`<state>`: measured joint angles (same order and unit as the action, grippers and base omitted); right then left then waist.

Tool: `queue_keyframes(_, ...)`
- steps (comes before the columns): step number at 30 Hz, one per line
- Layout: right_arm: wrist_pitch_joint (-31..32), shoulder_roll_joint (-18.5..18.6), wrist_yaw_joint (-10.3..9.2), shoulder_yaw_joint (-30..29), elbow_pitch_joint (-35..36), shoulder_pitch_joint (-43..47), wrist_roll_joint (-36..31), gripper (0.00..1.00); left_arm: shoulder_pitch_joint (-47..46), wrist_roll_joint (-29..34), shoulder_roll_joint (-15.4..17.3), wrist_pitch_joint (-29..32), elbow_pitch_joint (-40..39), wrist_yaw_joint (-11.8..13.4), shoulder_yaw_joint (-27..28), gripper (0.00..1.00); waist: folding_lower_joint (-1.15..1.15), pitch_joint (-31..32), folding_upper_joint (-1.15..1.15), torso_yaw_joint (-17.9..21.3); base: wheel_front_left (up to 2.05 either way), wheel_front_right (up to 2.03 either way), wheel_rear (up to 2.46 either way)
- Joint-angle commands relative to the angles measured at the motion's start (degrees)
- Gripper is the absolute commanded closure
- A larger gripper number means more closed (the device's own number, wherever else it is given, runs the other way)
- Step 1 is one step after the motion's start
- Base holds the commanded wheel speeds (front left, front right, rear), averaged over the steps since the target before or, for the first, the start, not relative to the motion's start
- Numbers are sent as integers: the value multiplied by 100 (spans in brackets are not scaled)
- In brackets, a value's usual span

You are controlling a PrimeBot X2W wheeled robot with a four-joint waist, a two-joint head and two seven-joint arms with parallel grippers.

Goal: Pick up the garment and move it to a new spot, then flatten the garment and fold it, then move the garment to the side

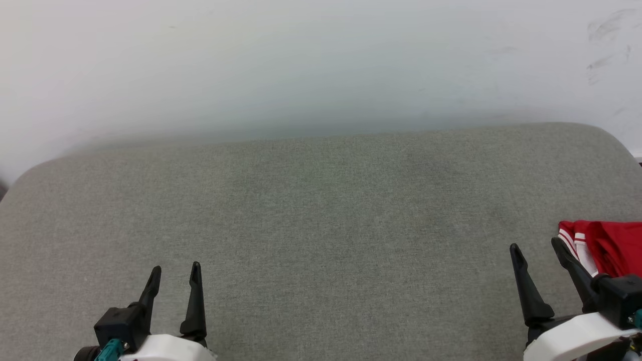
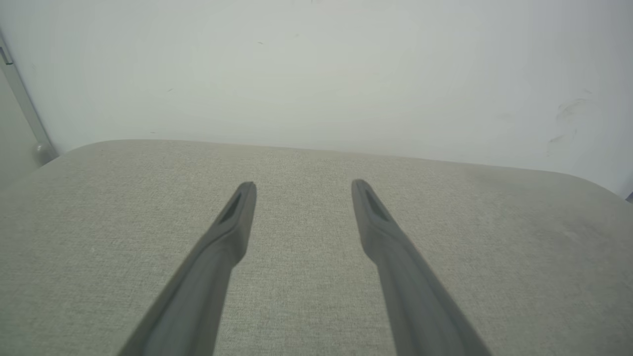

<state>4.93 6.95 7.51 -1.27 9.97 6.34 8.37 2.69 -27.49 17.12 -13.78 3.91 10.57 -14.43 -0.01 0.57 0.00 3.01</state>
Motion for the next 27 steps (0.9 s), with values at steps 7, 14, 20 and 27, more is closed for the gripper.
queue_keyframes(7,88,-61,-4,52,195,120,-22,0,96,-72,-35,10,-4,1,-31,0,1,63,0,31,0,0,0)
queue_keyframes(14,85,-54,-4,58,186,20,-23,0,11,-84,-21,20,27,26,-43,0,1,44,0,48,0,0,0)
queue_keyframes(20,72,-53,-4,63,186,-14,13,0,-38,-98,-17,14,55,34,-57,0,1,40,0,40,0,0,0)
queue_keyframes(27,78,-61,0,78,-42,113,227,100,94,-270,-125,52,190,-38,-22,100,1,42,0,28,0,0,0)
